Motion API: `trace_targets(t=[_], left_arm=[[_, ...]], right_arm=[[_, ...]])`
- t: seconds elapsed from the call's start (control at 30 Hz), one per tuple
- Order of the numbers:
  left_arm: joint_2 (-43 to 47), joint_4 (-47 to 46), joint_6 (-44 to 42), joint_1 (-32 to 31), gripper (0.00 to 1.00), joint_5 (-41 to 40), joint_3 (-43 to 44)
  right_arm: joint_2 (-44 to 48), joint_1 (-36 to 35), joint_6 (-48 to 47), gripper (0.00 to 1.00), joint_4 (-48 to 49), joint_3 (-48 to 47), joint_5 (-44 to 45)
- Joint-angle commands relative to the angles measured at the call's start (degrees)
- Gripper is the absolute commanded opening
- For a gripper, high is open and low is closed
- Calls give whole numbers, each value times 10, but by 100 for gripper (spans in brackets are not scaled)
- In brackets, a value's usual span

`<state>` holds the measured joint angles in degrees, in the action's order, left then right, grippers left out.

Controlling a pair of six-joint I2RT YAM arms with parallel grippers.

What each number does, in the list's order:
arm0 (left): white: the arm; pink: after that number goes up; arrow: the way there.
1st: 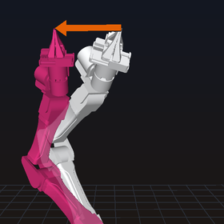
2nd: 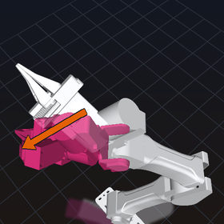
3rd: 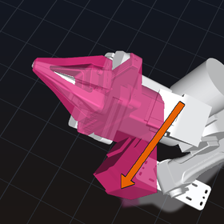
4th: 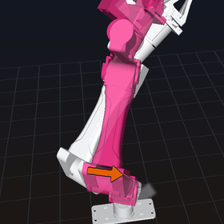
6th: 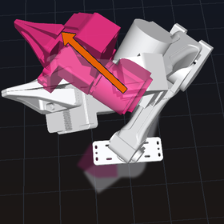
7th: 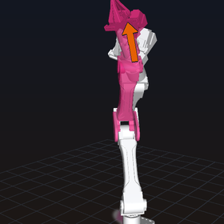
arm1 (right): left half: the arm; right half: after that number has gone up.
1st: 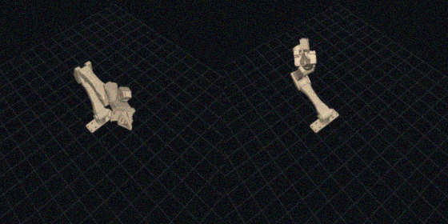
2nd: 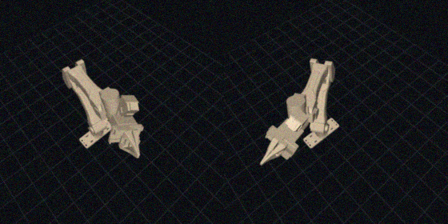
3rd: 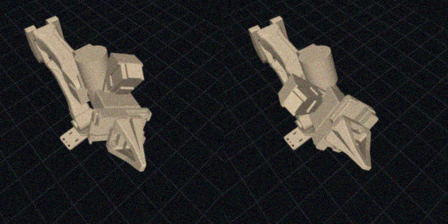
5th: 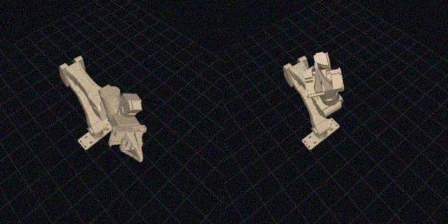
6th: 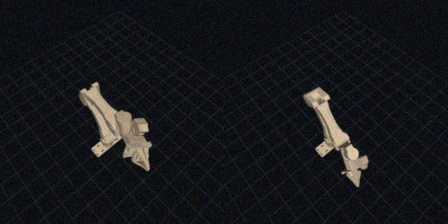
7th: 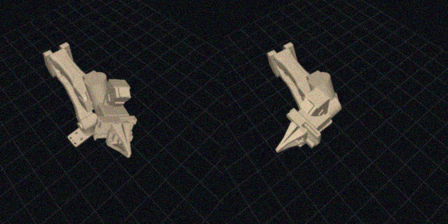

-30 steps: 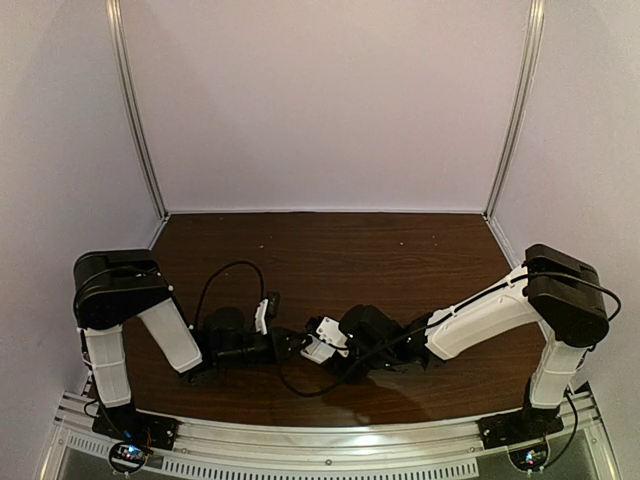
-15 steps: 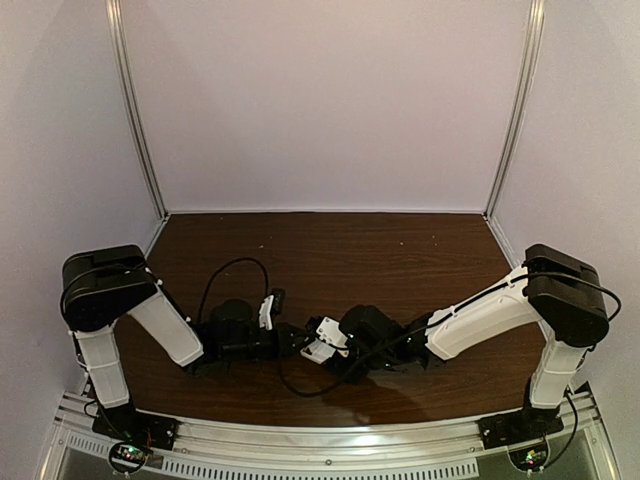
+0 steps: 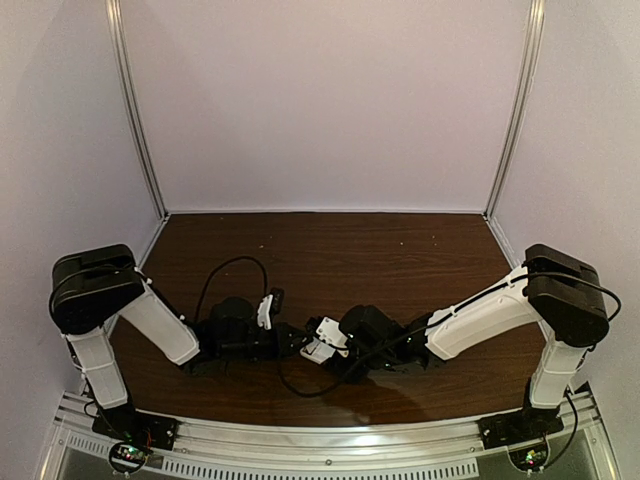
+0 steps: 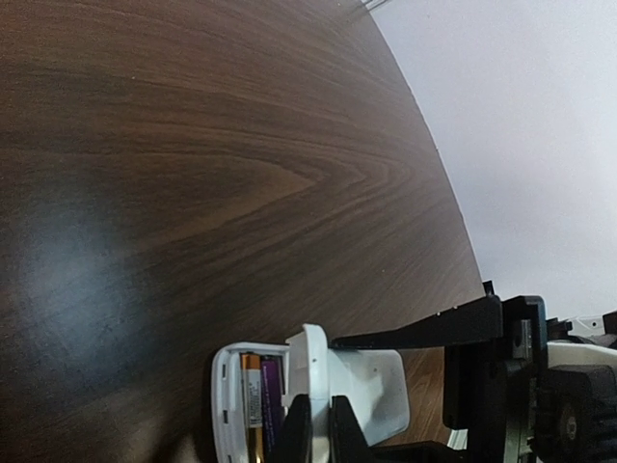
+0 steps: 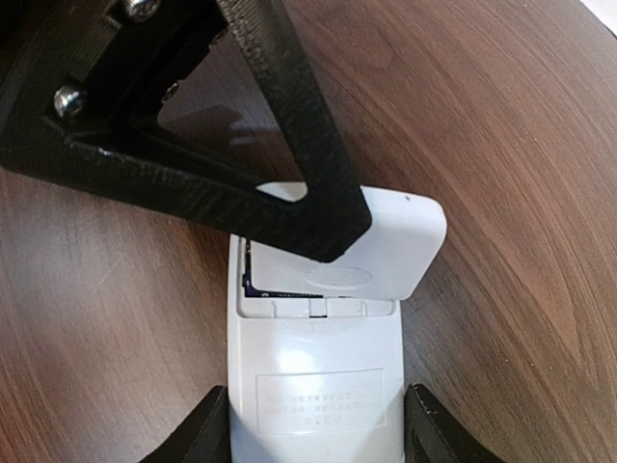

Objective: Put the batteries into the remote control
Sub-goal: Place the battery cover on the remote control without the battery cover.

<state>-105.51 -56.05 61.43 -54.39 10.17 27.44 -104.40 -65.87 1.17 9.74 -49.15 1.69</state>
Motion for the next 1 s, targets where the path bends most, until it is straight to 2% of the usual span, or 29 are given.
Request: trace_targets(t=[0.0,0.17,0.63,0.97], left_arm=[[19,98,-22,-1,0,-16,-6],[29,149,-32,-1,0,-15,10],[8,93,-28,-3,0,18,9],[12,108,-4,-4,0,2,-5]], right_arm=[[2,1,-4,33,-13,9,-3],[1,1,-4,33,-11,9,-4],[-1,0,-4,34,-9,9,-5],[-2,1,-4,34,-6,12,-3]])
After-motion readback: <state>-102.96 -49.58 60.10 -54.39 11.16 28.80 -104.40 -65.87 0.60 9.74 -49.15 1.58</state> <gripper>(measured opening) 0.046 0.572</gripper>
